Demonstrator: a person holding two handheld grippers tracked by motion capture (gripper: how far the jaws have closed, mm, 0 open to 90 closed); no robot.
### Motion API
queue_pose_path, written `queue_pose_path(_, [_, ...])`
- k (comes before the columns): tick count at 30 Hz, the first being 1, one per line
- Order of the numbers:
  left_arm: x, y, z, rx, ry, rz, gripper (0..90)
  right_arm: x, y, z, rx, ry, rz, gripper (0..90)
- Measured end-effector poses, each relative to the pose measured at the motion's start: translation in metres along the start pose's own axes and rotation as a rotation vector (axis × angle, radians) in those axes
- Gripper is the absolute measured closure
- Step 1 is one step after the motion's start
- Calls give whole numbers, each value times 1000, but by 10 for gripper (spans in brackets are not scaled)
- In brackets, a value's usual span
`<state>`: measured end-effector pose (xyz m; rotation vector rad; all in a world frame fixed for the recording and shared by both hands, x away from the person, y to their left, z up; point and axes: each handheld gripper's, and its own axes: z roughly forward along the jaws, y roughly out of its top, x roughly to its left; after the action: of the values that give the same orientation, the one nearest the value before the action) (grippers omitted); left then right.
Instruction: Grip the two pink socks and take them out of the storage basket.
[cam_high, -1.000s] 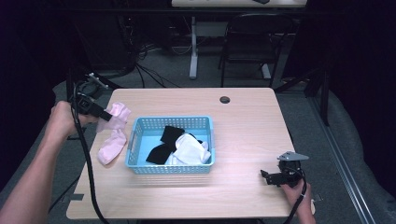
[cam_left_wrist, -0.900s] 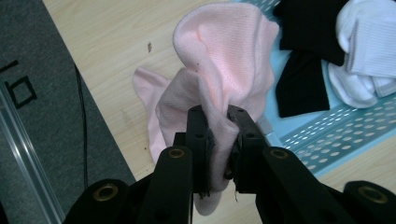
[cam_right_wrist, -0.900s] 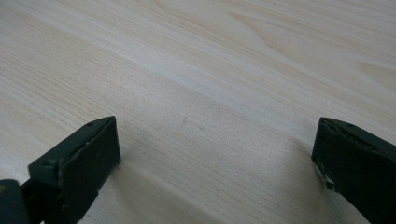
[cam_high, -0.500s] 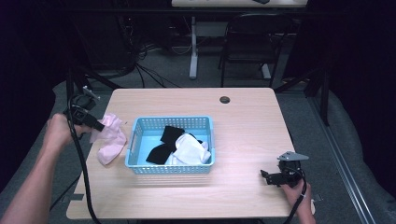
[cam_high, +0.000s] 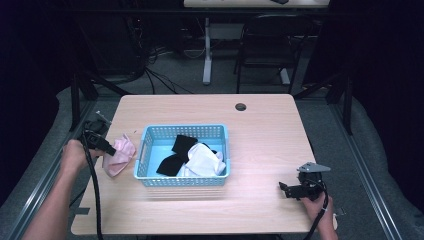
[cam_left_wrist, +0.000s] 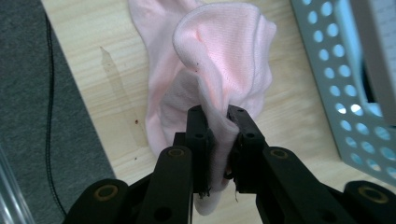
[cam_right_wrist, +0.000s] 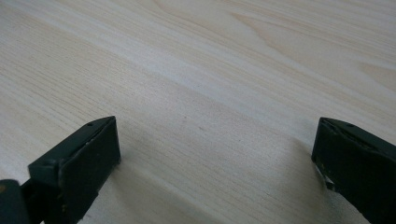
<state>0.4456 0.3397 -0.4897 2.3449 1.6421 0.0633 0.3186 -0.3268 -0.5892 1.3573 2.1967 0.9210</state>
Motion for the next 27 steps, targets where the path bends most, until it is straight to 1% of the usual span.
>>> queue_pose_path(1, [1,-2,8,0,3,-4,793,0,0,0,-1,0,0,5])
queue_pose_path(2, [1,-2,12,2,-7,-3,788,0,0,0,-1,-1,0,5])
queue_pose_path(3, [2,-2,14,5,-16,-10,765,0,0,0,-1,-1,0,5])
queue_pose_path(4, [2,-2,16,-7,-20,-19,697,0,0,0,0,0,0,5])
queue_pose_path(6, [1,-3,16,-13,-18,-21,536,0,0,0,0,-1,0,5])
queue_pose_path(7, [-2,-3,14,-29,-3,-22,443,0,0,0,0,0,0,5])
queue_pose_path(8, [-2,-3,14,-29,-3,-22,357,0,0,0,0,0,0,5])
queue_pose_path(9, [-4,-5,10,-52,11,-22,257,0,0,0,0,0,0,5])
queue_pose_path(10, [-4,-5,10,-52,11,-22,204,0,0,0,0,0,0,5])
queue_pose_path(11, [-6,-6,1,-63,25,-14,170,0,0,0,0,-1,0,5])
queue_pose_path(12, [-6,-6,1,-63,25,-14,141,0,0,0,0,-1,0,5])
queue_pose_path(13, [-8,-11,-8,-88,29,-10,135,0,0,0,-1,-1,0,5])
queue_pose_path(14, [-8,-11,-8,-88,29,-10,116,0,0,0,-1,-1,0,5])
queue_pose_path(15, [-9,-13,-11,-102,32,-10,116,0,0,0,1,2,-1,5])
queue_pose_path(16, [-9,-16,-15,-108,30,-13,83,0,0,0,-3,3,-3,5])
queue_pose_path(17, [-11,-22,-21,-115,39,-12,46,0,0,0,1,2,-1,5])
queue_pose_path(18, [-12,-26,-23,-115,50,-7,30,0,0,0,1,2,-2,5])
queue_pose_path(19, [-12,-26,-23,-115,50,-7,22,0,0,0,1,2,-1,5])
queue_pose_path(20, [-14,-34,-28,-122,57,-2,16,0,0,0,-1,3,-2,5])
queue_pose_path(21, [-15,-38,-30,-128,55,-6,12,0,0,0,1,2,-2,5])
queue_pose_path(22, [-15,-38,-30,-128,55,-6,10,0,0,0,0,-1,0,6])
queue_pose_path(23, [-17,-47,-33,-147,55,-5,5,0,0,0,-1,-1,0,5])
queue_pose_path(24, [-17,-47,-33,-147,55,-5,4,0,0,0,-1,-1,0,5])
queue_pose_path(26, [-19,-53,-37,-155,66,6,3,0,0,0,-1,0,0,6])
queue_pose_path(27, [-18,-60,-38,-171,67,0,3,0,0,0,-1,0,0,7])
